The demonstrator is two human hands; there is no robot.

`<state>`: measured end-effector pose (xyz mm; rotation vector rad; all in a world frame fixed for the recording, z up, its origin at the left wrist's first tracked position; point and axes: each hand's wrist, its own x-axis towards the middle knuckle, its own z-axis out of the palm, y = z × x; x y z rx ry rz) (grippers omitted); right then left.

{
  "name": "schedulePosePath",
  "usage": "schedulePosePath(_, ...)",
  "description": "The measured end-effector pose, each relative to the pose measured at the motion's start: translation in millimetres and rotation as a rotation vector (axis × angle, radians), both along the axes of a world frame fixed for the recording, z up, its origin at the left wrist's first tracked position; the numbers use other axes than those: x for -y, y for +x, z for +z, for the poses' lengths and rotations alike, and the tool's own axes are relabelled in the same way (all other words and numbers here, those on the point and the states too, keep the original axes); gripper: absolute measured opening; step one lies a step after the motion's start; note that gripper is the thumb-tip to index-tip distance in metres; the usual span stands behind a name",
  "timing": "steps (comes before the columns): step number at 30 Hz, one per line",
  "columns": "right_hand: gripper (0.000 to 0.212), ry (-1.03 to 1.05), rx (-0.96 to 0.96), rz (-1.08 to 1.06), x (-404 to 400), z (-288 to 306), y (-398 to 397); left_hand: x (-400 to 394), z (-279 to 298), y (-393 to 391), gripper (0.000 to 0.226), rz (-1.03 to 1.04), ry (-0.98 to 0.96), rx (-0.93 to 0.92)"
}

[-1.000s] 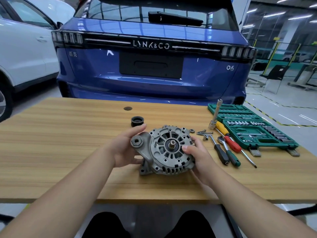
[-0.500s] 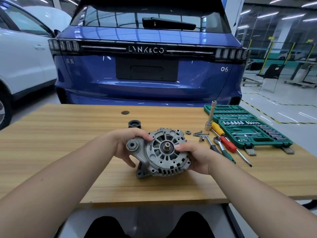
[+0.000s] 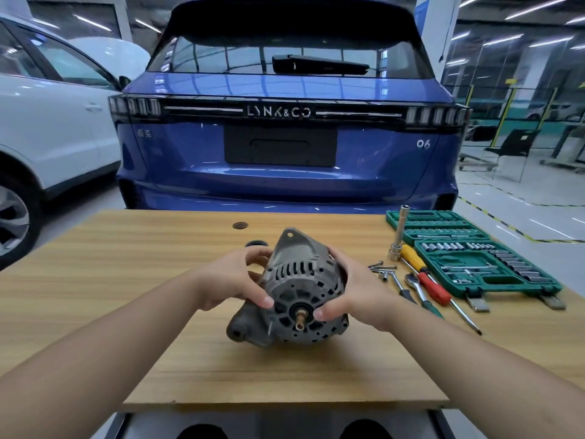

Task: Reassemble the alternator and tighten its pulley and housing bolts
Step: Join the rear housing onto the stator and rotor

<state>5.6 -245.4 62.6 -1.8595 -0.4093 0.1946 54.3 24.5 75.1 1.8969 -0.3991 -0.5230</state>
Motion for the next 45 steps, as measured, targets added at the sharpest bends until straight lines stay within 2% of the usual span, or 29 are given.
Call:
schedulePosePath(5,0.108,-0.315,0.173,0.001,-8.8,13.2,6.8,-5.9,-2.8,-0.6,0.106,0.001,0.173,0.229)
schedulePosePath(11,0.115,-0.471,0.283,0.01,-11.1,9.2,11.5,-6.9,-17.5,-5.5,0.107,0.026,0.208,0.371)
schedulePosePath(15,0.116,-0.542,0.317,0.03,-8.1,10.3,14.0,-5.3,-22.4,-6.7,0.121,0.036,0.226,0.385)
schedulePosePath(17,0.114,-0.56,0.341,0.037,-6.5,10.9,15.9,0.0,-24.5,-9.4,0.119,0.028,0.235,0.401)
schedulePosePath(20,0.112,-0.606,0.394,0.027,-1.6,8.8,16.2,12.9,-29.6,-17.8,0.098,0.051,0.169,0.447)
schedulePosePath(22,0.109,-0.633,0.438,0.007,5.2,2.8,14.7,21.4,-36.6,-25.6,0.095,0.09,0.114,0.504)
schedulePosePath(27,0.107,-0.634,0.521,-0.081,18.7,-20.7,6.7,33.4,-50.9,-40.3,0.095,0.135,0.071,0.683)
schedulePosePath(33,0.111,-0.671,0.638,-0.108,32.2,-38.1,-1.9,42.1,-58.1,-54.7,0.097,0.084,0.15,0.961)
schedulePosePath(36,0.113,-0.676,0.74,-0.143,37.8,-50.3,-10.7,46.8,-63.2,-61.7,0.102,0.075,0.225,1.085)
schedulePosePath(40,0.11,-0.642,0.896,-0.147,43.1,-65.2,-16.1,48.1,-66.1,-66.9,0.102,0.027,0.231,1.267)
schedulePosePath(45,0.109,-0.641,1.012,-0.161,40.7,-68.7,-20.6,40.8,-66.6,-60.9,0.102,-0.057,0.259,1.351)
